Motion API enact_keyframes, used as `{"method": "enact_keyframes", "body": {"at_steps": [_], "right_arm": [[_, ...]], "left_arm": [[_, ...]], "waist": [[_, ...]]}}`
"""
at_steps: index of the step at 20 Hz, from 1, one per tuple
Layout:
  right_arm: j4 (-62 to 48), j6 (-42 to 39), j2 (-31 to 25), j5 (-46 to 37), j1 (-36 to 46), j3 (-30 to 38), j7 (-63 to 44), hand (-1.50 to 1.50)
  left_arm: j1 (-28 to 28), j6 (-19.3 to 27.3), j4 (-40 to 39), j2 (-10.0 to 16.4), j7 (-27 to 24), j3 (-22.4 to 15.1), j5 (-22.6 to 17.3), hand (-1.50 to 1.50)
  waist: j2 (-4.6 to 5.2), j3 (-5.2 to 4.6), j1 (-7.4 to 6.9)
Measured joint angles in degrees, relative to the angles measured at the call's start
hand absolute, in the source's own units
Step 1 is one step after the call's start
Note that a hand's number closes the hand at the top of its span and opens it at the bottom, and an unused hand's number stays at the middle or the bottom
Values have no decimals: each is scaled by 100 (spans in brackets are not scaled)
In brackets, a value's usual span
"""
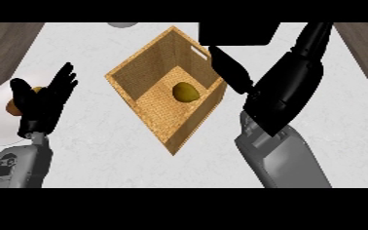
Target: Pick the lemon from the placemat and place it in the basket
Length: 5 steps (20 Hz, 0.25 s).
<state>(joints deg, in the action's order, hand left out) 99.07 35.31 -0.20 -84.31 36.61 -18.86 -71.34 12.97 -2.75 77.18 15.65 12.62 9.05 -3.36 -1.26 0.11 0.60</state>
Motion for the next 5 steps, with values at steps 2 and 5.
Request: {"method": "enact_keyframes", "body": {"at_steps": [2,5], "right_arm": [[520,-46,7,82,-522,-221,-38,-150],[1373,-73,13,147,-1422,-604,-10,-150]], "left_arm": [[-68,24,16,-5,-8,33,-10,0],[-178,23,68,6,-22,77,-37,0]], "waist": [[-7,-2,61],[-12,-3,136]]}}
